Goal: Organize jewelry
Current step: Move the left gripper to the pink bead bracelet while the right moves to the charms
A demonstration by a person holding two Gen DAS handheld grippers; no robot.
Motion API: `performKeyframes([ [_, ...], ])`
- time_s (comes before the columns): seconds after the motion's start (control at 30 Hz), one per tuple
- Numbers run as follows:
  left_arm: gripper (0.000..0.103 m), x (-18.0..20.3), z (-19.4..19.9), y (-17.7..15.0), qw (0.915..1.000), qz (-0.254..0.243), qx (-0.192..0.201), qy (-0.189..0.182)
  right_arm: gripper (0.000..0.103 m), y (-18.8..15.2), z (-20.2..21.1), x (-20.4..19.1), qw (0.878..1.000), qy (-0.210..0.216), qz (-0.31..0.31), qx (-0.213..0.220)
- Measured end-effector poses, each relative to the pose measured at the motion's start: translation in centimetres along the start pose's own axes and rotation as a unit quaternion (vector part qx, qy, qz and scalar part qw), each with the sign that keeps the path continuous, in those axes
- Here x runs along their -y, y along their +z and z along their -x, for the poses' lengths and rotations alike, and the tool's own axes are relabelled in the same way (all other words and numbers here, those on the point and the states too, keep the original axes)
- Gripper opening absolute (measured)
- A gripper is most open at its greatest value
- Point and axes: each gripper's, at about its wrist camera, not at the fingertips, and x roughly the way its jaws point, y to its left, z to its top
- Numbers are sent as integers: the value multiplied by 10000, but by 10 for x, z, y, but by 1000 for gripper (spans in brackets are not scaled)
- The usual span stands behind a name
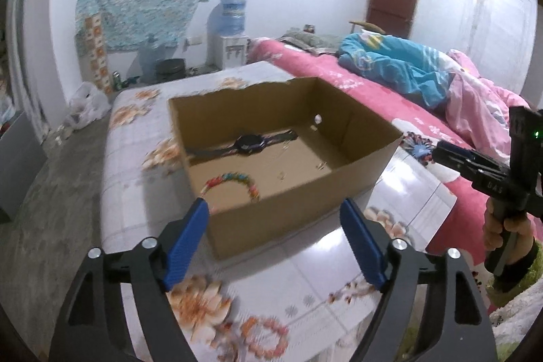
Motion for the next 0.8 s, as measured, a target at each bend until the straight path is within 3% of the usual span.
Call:
performKeyframes([
  [0.2, 82, -16, 7, -34, 9982, 316, -499, 136, 46, -21, -16, 3, 9982, -70, -273, -526],
  [0.43, 82, 2, -11, -87, 9865, 695, -1270, -765, 46, -40, -27, 7, 9932, 99, -666, -949],
  [0.57, 82, 7, -29, -102, 9816, 816, -1471, -904, 46, -44, -31, 3, 9924, 118, -622, -1051],
  [0.8, 81, 3, -63, -107, 9757, 990, -1768, -833, 46, -45, -29, 3, 9923, 94, -616, -1067],
])
